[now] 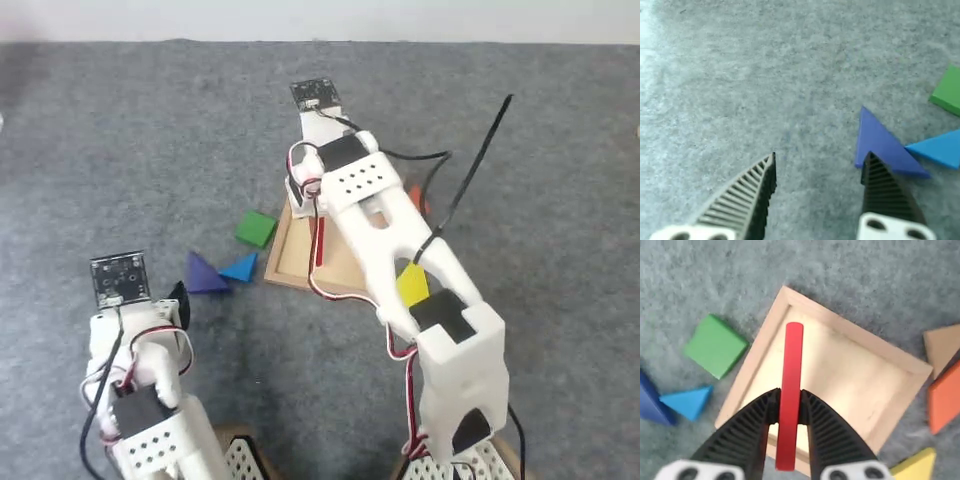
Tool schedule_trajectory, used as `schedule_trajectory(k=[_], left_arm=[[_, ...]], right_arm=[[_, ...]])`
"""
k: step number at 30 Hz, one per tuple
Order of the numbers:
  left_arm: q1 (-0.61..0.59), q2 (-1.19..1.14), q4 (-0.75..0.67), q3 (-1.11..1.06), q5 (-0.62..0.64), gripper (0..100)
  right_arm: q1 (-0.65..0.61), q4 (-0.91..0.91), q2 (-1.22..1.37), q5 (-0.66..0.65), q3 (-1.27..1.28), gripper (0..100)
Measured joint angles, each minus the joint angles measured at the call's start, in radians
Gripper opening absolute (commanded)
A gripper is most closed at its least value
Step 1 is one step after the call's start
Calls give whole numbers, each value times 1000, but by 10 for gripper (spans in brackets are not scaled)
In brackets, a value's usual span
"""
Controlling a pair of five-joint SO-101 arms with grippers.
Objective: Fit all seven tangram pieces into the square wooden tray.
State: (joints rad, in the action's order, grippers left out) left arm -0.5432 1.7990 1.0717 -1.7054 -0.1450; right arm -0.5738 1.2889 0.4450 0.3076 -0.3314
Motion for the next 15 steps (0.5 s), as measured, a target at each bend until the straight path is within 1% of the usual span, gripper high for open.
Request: schedule_trajectory(k=[4, 8, 12, 15], left_arm=[[8, 0, 2, 0, 0, 269], [9, 0, 2, 0, 0, 269], [9, 0, 2, 0, 0, 269], [9, 0, 12, 0, 0, 269]], right_arm=[[-8, -14, 29, 130, 0, 7], [-49, -38, 57, 209, 0, 7], [-89, -52, 86, 250, 0, 9], [-81, -58, 114, 253, -2, 12]])
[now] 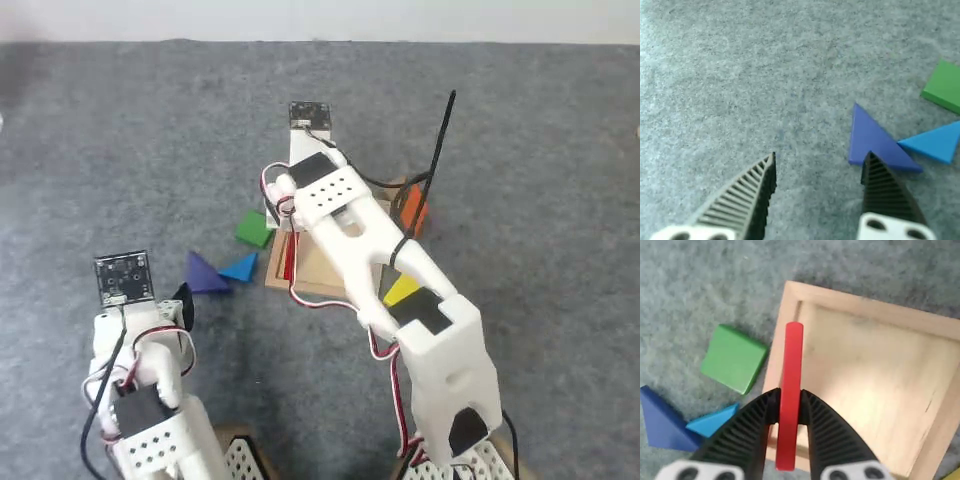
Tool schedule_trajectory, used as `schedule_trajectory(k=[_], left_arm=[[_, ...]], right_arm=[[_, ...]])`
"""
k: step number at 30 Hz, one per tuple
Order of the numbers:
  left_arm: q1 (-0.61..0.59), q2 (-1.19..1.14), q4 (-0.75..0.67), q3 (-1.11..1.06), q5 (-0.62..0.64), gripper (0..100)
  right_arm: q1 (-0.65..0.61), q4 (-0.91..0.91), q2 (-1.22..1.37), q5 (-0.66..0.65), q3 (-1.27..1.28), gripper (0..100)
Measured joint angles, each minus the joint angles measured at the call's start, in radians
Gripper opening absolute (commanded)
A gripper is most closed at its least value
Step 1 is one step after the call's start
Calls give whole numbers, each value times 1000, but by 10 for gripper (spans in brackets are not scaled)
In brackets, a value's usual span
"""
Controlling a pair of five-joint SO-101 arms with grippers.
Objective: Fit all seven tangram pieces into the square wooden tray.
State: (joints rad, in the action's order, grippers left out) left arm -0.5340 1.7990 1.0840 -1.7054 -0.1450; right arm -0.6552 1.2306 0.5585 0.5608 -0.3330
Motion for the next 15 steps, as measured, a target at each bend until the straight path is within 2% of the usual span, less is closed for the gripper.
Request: schedule_trajectory(k=[8, 15], left_arm=[[0, 0, 2, 0, 0, 269], [0, 0, 2, 0, 0, 269]], right_arm=[[71, 31, 57, -28, -5, 188], [72, 58, 58, -106, -3, 217]])
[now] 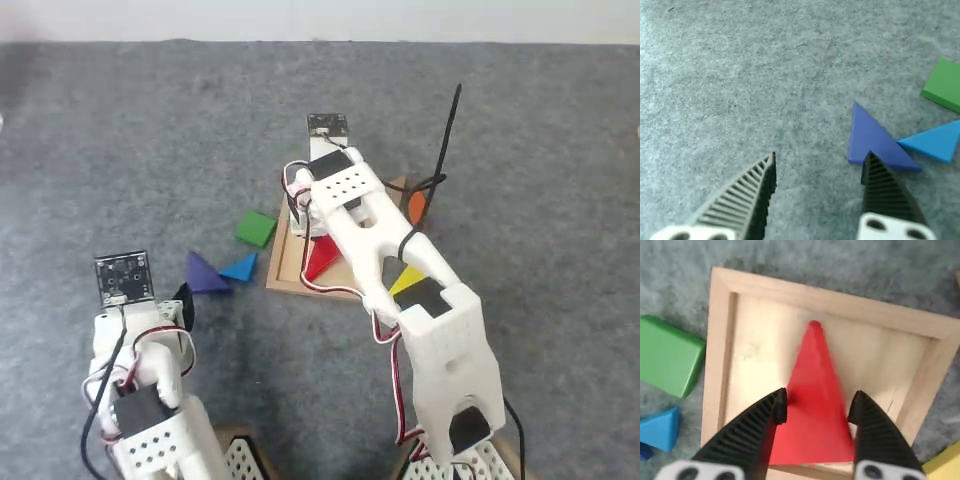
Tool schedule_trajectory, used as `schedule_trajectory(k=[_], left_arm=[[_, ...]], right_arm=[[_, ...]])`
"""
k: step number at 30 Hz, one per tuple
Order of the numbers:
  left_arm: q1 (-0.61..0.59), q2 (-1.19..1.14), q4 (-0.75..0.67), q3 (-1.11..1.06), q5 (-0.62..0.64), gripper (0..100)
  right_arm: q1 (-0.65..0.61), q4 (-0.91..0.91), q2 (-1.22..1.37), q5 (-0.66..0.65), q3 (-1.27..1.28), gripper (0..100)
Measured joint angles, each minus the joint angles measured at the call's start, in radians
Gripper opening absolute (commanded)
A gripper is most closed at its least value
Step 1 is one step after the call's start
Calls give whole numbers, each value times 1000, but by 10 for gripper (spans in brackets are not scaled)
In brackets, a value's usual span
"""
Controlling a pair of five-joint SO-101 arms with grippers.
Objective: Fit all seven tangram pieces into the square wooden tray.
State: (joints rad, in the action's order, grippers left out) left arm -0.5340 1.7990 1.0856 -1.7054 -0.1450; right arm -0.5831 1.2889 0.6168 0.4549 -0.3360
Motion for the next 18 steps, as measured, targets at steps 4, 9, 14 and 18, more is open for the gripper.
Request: schedule_trajectory(k=[4, 9, 14, 18], left_arm=[[0, 0, 0, 0, 0, 269], [0, 0, 0, 0, 0, 269], [0, 0, 0, 0, 0, 269], [0, 0, 0, 0, 0, 269]], right_arm=[[18, 12, 0, -5, 0, 217], [51, 40, 2, -38, 0, 217], [41, 37, 21, -48, -9, 217], [25, 37, 44, -48, -28, 217]])
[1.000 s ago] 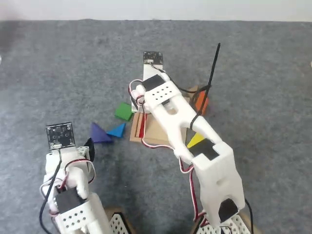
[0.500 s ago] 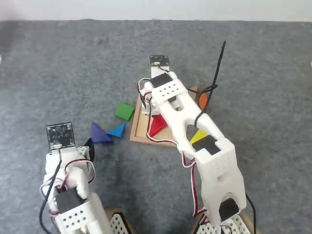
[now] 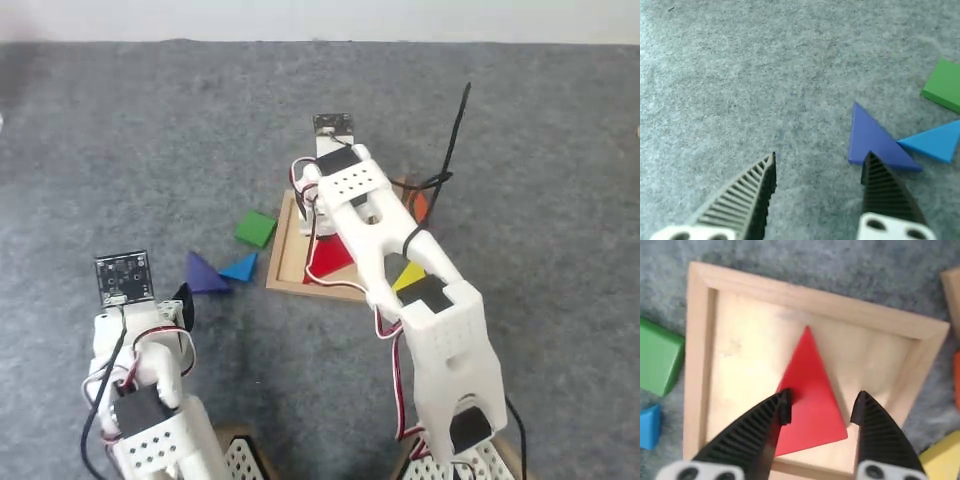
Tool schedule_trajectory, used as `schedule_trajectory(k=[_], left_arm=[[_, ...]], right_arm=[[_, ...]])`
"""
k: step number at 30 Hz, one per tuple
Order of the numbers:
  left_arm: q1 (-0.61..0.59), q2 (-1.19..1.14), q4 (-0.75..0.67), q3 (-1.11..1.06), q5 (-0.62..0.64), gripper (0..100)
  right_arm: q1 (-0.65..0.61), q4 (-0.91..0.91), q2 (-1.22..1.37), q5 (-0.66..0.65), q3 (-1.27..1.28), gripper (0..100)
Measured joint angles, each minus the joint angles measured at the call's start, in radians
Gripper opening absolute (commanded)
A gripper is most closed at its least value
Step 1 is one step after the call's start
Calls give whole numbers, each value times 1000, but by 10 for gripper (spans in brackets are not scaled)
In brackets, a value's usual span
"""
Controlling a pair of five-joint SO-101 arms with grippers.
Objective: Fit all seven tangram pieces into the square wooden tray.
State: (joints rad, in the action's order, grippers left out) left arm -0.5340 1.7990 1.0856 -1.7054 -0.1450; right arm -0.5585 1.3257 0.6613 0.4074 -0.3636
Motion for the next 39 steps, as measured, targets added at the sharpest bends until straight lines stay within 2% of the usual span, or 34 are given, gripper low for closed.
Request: schedule_trajectory(k=[15, 26, 32, 39], left_arm=[[0, 0, 0, 0, 0, 269], [0, 0, 0, 0, 0, 269], [31, 0, 18, 0, 0, 269], [34, 0, 23, 0, 0, 269]], right_arm=[[-150, -94, 35, 0, -72, 217], [-175, -71, -29, -95, -72, 217], [-143, 51, -264, -204, -72, 218], [23, 376, -486, -384, -71, 218]])
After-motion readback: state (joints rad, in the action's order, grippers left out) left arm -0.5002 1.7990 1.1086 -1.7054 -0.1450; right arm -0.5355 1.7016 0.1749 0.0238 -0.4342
